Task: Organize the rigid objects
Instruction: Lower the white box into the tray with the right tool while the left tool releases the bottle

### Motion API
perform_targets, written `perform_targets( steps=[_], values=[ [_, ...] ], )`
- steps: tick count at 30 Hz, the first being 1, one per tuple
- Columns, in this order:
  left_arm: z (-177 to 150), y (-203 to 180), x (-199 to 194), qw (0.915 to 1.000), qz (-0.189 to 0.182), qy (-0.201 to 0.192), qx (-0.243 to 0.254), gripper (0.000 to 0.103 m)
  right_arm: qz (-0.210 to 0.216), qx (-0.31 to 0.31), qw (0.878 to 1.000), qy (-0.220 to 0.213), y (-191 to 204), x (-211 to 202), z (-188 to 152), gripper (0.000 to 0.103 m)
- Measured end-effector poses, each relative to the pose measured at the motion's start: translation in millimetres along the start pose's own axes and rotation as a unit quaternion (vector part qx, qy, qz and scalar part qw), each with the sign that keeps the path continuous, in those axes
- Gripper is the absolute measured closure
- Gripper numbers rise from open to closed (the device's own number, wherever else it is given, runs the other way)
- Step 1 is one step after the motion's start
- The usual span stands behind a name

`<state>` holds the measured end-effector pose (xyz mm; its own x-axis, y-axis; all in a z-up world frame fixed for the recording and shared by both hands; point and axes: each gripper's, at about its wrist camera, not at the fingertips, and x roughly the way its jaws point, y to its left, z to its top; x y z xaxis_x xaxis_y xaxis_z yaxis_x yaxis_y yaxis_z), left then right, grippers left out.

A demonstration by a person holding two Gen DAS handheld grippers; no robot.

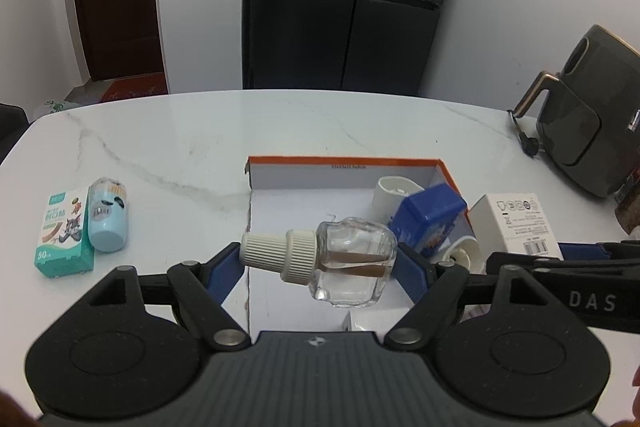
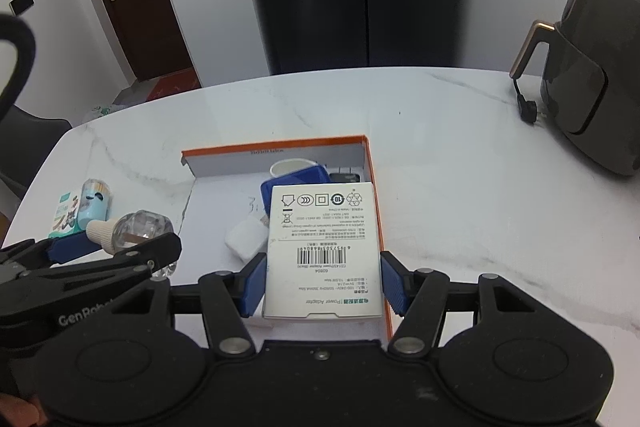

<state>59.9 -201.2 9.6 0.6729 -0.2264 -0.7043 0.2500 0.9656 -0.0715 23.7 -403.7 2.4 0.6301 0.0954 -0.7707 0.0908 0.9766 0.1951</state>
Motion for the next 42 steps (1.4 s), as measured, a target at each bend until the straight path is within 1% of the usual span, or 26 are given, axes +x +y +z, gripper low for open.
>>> perform_targets(
  steps=[12, 15, 27, 32, 33, 36, 39, 42],
  values=[
    [24.7, 2.8, 20.7, 1.0, 0.003, -0.005, 0.0, 0.021, 0.0, -0.005, 1.0, -0.009, -1.7, 14.5, 28.8, 0.032],
    [28.6, 2.3, 25.1, 1.0, 0.001, -0.006, 0.002, 0.021, 0.0, -0.005, 1.0, -0.01, -1.6, 17.5, 33.4, 0.032],
    [41.8, 3.6, 45.2, 1.0, -0.002, 0.002, 0.005, 0.021, 0.002, -0.01, 1.0, -0.016, 2.6, 43.7, 71.2, 0.032],
    [43.3, 4.6, 53.9, 0.9999, -0.006, 0.01, 0.004, 0.021, 0.02, -0.016, 0.999, -0.026, 4.5, 54.1, 84.2, 0.03],
    [43.8, 4.8, 55.3, 0.9999, -0.006, 0.011, 0.005, 0.021, 0.027, -0.016, 0.999, -0.028, 3.9, 54.2, 85.4, 0.026],
    [45.3, 4.6, 60.3, 0.9998, -0.01, 0.015, 0.005, 0.021, 0.026, -0.011, 0.999, -0.039, -1.2, 49.3, 85.4, 0.025],
    [46.0, 3.0, 64.6, 0.9997, -0.014, 0.018, 0.008, 0.021, 0.031, 0.017, 0.998, -0.048, -14.3, 38.7, 80.7, 0.025],
    [46.4, 1.5, 71.6, 0.9996, -0.017, 0.024, 0.008, 0.021, 0.026, 0.035, 0.997, -0.061, -26.3, 24.6, 73.1, 0.025]
  ],
)
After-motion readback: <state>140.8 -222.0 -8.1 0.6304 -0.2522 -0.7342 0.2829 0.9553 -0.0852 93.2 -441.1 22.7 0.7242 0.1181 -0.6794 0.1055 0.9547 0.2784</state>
